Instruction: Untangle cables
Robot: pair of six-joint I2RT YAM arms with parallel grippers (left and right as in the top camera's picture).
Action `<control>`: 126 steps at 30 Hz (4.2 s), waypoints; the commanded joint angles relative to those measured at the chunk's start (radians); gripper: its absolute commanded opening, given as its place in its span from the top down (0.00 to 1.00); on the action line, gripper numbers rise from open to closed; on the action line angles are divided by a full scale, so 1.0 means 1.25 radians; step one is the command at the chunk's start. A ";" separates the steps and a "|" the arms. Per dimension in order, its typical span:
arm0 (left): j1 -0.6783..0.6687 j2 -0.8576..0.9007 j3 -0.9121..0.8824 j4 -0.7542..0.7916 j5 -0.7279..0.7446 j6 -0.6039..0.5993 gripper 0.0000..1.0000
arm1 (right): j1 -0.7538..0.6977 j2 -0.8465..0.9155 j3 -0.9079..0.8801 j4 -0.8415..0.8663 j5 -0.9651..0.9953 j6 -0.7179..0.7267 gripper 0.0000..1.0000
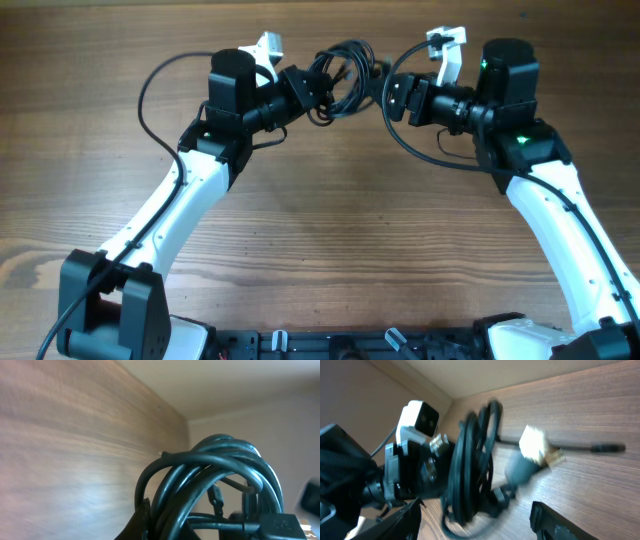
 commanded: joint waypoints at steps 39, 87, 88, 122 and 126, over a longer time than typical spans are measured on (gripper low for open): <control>-0.016 -0.018 0.011 0.061 0.230 0.896 0.96 | 0.009 0.067 0.016 -0.083 0.015 -0.253 0.78; -0.020 0.024 0.011 -0.039 0.108 0.094 0.04 | 0.064 0.002 0.016 -0.272 0.275 -0.016 0.96; -0.025 0.032 0.011 -0.039 0.108 0.094 0.04 | 0.070 0.002 0.016 -0.273 0.276 -0.016 0.96; -0.140 0.119 0.011 -0.032 0.009 0.097 0.29 | 0.091 0.002 0.016 -0.279 0.243 -0.016 0.96; -0.140 0.131 0.011 -0.035 0.008 0.097 0.44 | 0.091 0.002 0.016 -0.273 0.243 -0.015 0.96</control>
